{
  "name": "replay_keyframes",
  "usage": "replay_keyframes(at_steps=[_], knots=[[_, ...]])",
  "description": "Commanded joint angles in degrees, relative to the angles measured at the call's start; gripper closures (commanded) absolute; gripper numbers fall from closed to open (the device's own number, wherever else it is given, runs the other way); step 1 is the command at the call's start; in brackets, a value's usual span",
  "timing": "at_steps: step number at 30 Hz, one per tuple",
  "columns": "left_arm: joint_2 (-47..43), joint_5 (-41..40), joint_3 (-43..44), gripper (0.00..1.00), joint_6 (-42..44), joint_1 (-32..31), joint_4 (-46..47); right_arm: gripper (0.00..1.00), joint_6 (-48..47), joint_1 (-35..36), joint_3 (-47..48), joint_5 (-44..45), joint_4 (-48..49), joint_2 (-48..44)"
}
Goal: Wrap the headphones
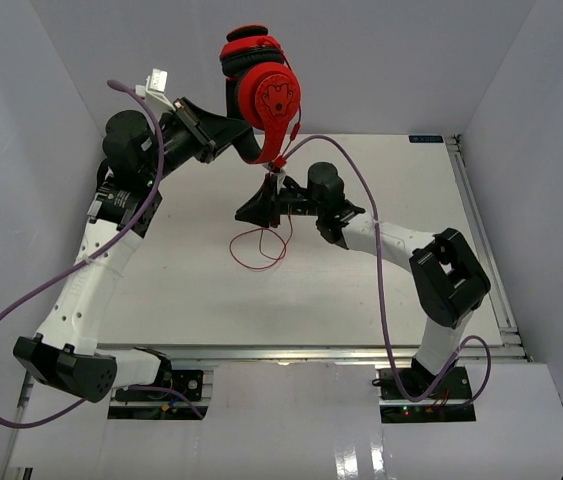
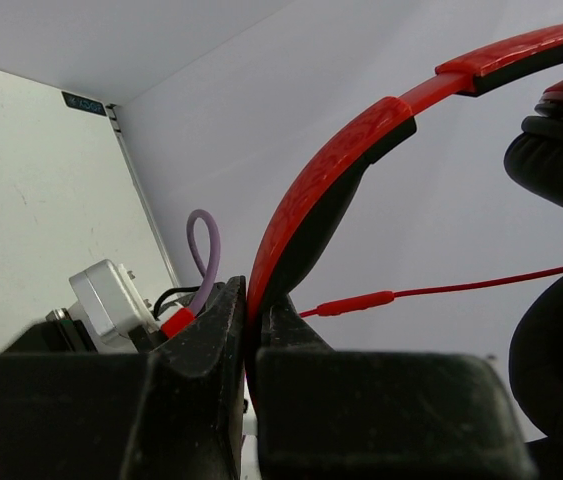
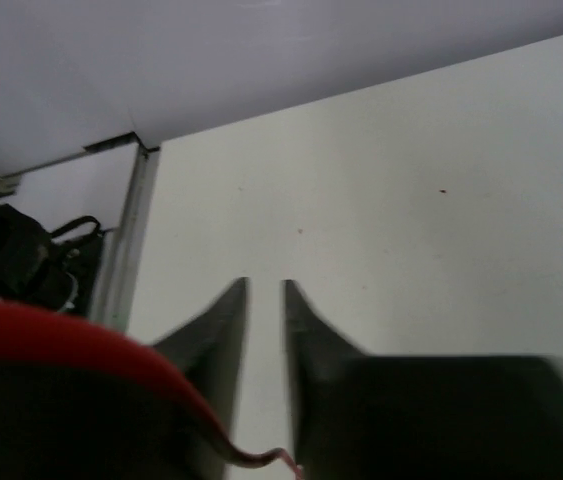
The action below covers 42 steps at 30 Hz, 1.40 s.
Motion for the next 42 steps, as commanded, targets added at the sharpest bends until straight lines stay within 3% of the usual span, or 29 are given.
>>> replay_keyframes(at_steps=[1, 3, 6, 8, 11, 14, 17, 21, 23, 27, 29, 34, 42], knots=[[-4.76, -4.72, -0.09, 1.00, -0.90, -0.19, 1.75, 0.92, 5.73, 0.51, -6.76, -4.63, 11.51, -4.53], [-5.08, -8.73, -0.15, 1.00, 0.22, -0.19, 0.39, 0.92, 4.79, 0.63, -14.28, -6.06, 14.55, -8.94], [-5.32, -17.51, 0.01, 1.00, 2.49, -0.19, -2.75, 0.92, -4.46, 1.10, -20.00, -6.06, 4.04, -16.47], [-5.01, -24.29, -1.34, 1.00, 3.83, -0.19, -3.61, 0.92, -13.06, 2.36, -19.23, -4.72, -13.09, -21.56], [-2.03, -29.99, -1.65, 1.00, 6.50, -0.19, -4.70, 0.92, -28.17, 4.70, -12.37, 0.71, -38.54, -22.00], [2.89, -32.44, -0.03, 1.00, 11.65, -0.26, -6.55, 0.92, -40.36, 7.48, -2.55, 11.45, -58.05, -19.21], [10.15, -37.46, 3.03, 1.00, 19.89, -1.26, -10.04, 0.92, -45.72, 11.18, 1.25, 23.21, -68.08, -17.46], [17.80, -44.80, 4.78, 1.00, 35.98, -5.33, -14.71, 0.92, -54.60, 15.27, -1.16, 51.88, -70.21, -21.38], [20.25, -47.18, 3.40, 1.00, 41.34, -6.94, -14.70, 0.92, -59.42, 15.45, -1.71, 60.17, -69.96, -23.22], [21.80, -44.35, -1.61, 1.00, 47.77, -8.60, -12.78, 0.92, -66.67, 15.39, -1.09, 69.93, -68.74, -26.70], [21.54, -38.97, -4.73, 1.00, 50.66, -8.96, -11.07, 0.92, -69.68, 15.20, 0.65, 71.79, -68.44, -28.09], [18.32, -17.96, -12.94, 1.00, 58.96, -9.20, -6.42, 0.92, -73.49, 10.71, 3.52, 67.60, -66.69, -30.40], [13.32, -3.90, -19.07, 1.00, 68.83, -9.24, -6.25, 0.92, -77.41, 1.00, 2.52, 55.43, -61.48, -34.05]])
